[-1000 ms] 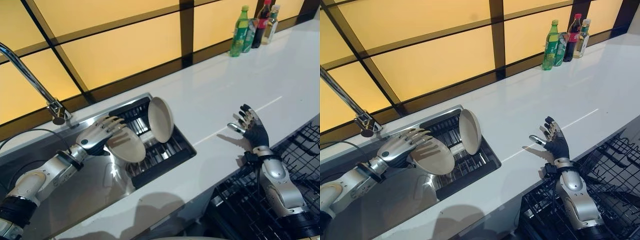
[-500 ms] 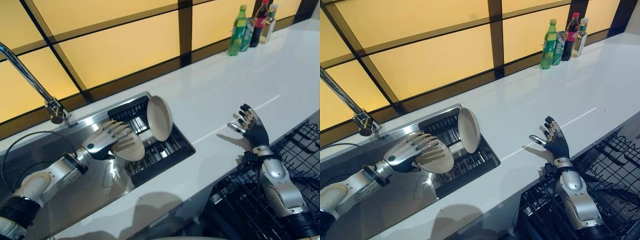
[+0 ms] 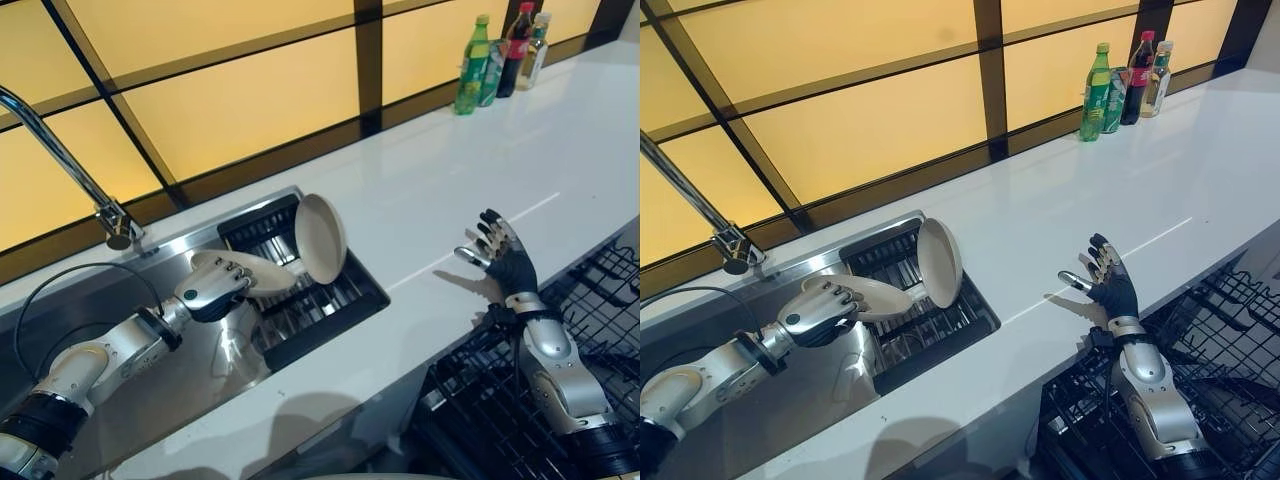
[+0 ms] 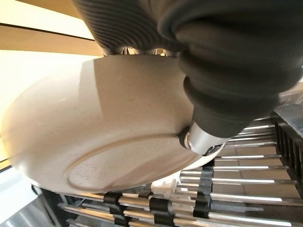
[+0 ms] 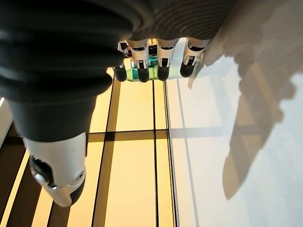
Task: Pick up plates and place into dishwasher.
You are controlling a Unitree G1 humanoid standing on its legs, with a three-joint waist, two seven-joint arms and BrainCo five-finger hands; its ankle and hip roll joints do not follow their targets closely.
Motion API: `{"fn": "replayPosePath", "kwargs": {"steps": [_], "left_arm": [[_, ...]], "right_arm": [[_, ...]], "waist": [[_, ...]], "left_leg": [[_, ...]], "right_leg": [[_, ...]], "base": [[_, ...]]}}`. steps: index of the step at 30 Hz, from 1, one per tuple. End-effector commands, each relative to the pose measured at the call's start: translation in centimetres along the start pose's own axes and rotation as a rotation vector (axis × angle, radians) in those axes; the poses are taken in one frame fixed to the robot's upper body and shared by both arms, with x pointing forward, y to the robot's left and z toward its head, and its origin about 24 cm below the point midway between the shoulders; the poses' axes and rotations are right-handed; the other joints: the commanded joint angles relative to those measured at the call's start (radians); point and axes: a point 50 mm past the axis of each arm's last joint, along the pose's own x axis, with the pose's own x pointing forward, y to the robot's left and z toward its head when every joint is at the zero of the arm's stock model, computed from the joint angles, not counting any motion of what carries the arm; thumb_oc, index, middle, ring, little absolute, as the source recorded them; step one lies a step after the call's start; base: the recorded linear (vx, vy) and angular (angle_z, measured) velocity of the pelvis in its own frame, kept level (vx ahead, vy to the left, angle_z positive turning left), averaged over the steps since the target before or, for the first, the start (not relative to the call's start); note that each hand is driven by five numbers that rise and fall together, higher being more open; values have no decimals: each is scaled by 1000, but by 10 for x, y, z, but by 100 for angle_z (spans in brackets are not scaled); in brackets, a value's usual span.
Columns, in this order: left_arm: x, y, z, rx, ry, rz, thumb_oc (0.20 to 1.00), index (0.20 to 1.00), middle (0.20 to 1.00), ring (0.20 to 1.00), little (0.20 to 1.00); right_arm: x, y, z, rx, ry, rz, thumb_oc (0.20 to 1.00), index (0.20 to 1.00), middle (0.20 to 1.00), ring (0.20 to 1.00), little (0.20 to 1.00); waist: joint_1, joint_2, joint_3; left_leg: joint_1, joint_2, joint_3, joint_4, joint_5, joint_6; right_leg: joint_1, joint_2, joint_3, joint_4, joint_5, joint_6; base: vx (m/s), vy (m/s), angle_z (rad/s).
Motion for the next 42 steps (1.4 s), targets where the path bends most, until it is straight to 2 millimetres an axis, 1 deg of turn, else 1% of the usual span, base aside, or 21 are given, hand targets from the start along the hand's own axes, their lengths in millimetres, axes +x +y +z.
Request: {"fn": "replayPosePath", "kwargs": {"steps": [1, 4, 8, 16, 21, 25, 27, 29, 30, 33, 36, 38, 40, 42], "left_arm": [[1, 19, -27, 84, 78, 41, 200, 200, 200, 200, 200], [0, 20, -27, 84, 79, 46, 200, 200, 200, 200, 200], [-2, 22, -32, 110, 105, 66, 200, 200, 200, 200, 200], [-16, 37, -54, 218, 233, 157, 200, 200, 200, 200, 200], [-27, 61, -68, 286, 314, 298, 200, 200, 200, 200, 200], [-33, 80, -70, 350, 325, 417, 200, 200, 200, 200, 200], [-33, 89, -69, 330, 324, 486, 200, 200, 200, 200, 200], [-31, 101, -64, 185, 294, 610, 200, 200, 200, 200, 200], [-27, 108, -59, 119, 261, 650, 200, 200, 200, 200, 200], [-18, 119, -45, -25, 177, 733, 200, 200, 200, 200, 200], [-9, 129, -37, -172, 110, 765, 200, 200, 200, 200, 200], [-1, 136, -29, -261, 46, 757, 200, 200, 200, 200, 200], [4, 144, -21, -375, -41, 744, 200, 200, 200, 200, 200], [8, 152, -14, -518, -140, 740, 200, 200, 200, 200, 200]], "right_arm": [[2, 1, 14, 19, -76, 6, 1000, 1000, 1000, 1000, 1000], [1, 1, 14, 22, -76, 5, 1000, 1000, 1000, 1000, 1000], [1, 2, 12, 26, -78, 3, 1000, 1000, 1000, 1000, 1000], [2, -2, 17, 31, -91, -5, 1000, 1000, 1000, 1000, 1000], [3, -4, 21, 30, -111, -10, 1000, 1000, 1000, 1000, 1000], [6, -7, 34, 6, -172, -19, 1000, 1000, 1000, 1000, 1000], [9, -6, 43, -10, -209, -18, 1000, 1000, 1000, 1000, 1000], [12, -4, 56, -38, -272, 0, 1000, 1000, 1000, 1000, 1000], [13, -3, 62, -48, -299, 6, 1000, 1000, 1000, 1000, 1000], [18, 2, 80, -77, -387, 22, 1000, 1000, 1000, 1000, 1000], [22, 10, 98, -99, -466, 53, 1000, 1000, 1000, 1000, 1000], [25, 15, 109, -110, -509, 84, 1000, 1000, 1000, 1000, 1000], [27, 22, 117, -116, -534, 135, 1000, 1000, 1000, 1000, 1000], [28, 28, 121, -115, -539, 190, 1000, 1000, 1000, 1000, 1000]], "waist": [[-8, -59, -46], [-7, -59, -47], [-2, -62, -50], [10, -69, -64], [26, -75, -76], [41, -81, -86], [49, -85, -91], [61, -92, -98], [67, -95, -102], [79, -105, -113], [87, -113, -126], [93, -118, -133], [98, -122, -137], [102, -124, -144]], "left_leg": [[-28, -31, -11, 7, -44, 24], [-28, -30, -13, 7, -45, 23], [-27, -28, -15, 7, -47, 22], [-29, -25, -17, 7, -48, 18], [-32, -21, -21, 7, -50, 16], [-33, -17, -27, 7, -51, 14], [-33, -16, -31, 7, -53, 13], [-34, -15, -37, 7, -56, 13], [-34, -15, -40, 7, -57, 12], [-35, -13, -47, 7, -61, 10], [-38, -13, -53, 7, -64, 9], [-38, -13, -58, 7, -65, 9], [-45, -13, -63, 7, -56, 10], [-41, -12, -67, 7, -65, 10]], "right_leg": [[-12, -80, 12, 10, -28, 79], [-12, -80, 9, 10, -29, 79], [-9, -80, 4, 10, -31, 80], [-9, -80, -9, 10, -34, 81], [-6, -81, -23, 10, -38, 81], [-2, -81, -35, 10, -41, 79], [0, -80, -41, 10, -43, 77], [3, -80, -49, 10, -47, 76], [5, -79, -53, 10, -48, 75], [9, -76, -62, 10, -52, 72], [9, -71, -64, 10, -55, 70], [11, -67, -67, 10, -56, 69], [6, -64, -67, 10, -50, 66], [11, -62, -69, 10, -60, 67]], "base": [[0, 0, 0], [0, 0, 0], [0, 0, 0], [-24, -7, 1], [-26, -16, 2], [-24, -20, 2], [-34, -36, 4], [-41, -42, 9], [-37, -44, 10], [-37, -44, 14], [-51, -43, 8], [-56, -46, 2], [-93, -44, 8], [-56, -38, 6]]}}
